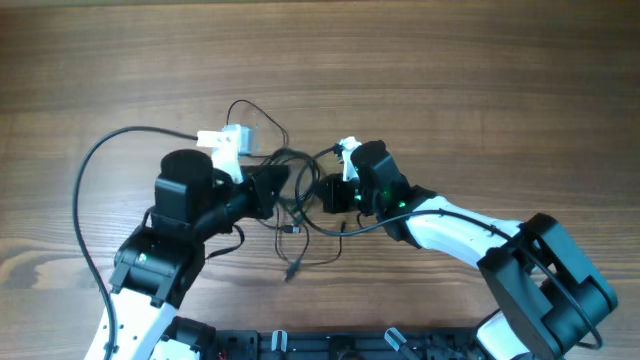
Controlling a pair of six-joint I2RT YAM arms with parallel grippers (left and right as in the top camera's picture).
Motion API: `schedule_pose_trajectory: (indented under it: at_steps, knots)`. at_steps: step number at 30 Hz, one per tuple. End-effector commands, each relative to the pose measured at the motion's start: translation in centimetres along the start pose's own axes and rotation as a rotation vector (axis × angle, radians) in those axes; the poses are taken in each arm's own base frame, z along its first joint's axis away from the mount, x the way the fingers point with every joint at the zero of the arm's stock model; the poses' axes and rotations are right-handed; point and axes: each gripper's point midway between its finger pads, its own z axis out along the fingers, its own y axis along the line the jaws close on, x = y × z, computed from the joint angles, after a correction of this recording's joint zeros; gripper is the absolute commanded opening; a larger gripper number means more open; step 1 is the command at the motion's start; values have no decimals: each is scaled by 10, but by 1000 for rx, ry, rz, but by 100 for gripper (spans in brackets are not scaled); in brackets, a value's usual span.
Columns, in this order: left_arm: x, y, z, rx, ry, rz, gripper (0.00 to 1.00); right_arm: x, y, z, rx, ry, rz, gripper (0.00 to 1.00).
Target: Untangle cables
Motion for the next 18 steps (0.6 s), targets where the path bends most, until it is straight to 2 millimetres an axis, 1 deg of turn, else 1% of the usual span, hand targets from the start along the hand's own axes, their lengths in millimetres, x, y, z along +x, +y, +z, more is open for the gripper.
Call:
schedule_pose_trajectory:
  at_steps: [1,3,4,6,7,9,10,11,12,13,14,15,16,17,18]
  knots:
    - [-16,77,-12,-425,-129,-20,4,9,27,-14,-159,85,-138,4]
    - [-14,94,-9,-506,-117,-25,4,10,32,-28,-163,92,-182,4]
    - [-12,102,-1,-532,-94,-30,4,10,34,-45,-153,95,-230,4]
    - [-9,110,14,-548,-65,-35,4,8,38,-68,-127,80,-269,4]
    - [-7,117,25,-561,-42,-40,4,1,39,-82,-95,42,-274,4]
    - [4,131,41,-588,4,-99,7,-13,59,-107,-130,-44,-319,4]
    - [10,134,48,-584,35,-106,8,-20,69,-117,-149,-87,-344,4]
    - [19,134,59,-558,82,-119,13,-29,77,-127,-155,-145,-370,4]
    - [29,137,68,-546,128,-133,19,-45,72,-138,-84,-230,-338,4]
    - [37,144,73,-561,159,-141,21,-55,64,-145,-23,-286,-280,4]
    - [42,147,76,-565,182,-148,30,-56,67,-147,-32,-294,-284,4]
    - [48,146,80,-547,211,-159,62,-54,73,-147,-64,-283,-295,4]
    - [52,142,84,-514,231,-168,75,-52,75,-145,-81,-269,-304,4]
    - [54,132,90,-451,252,-179,85,-46,81,-144,-120,-243,-323,4]
    - [54,122,95,-391,262,-182,86,-42,90,-145,-172,-224,-355,4]
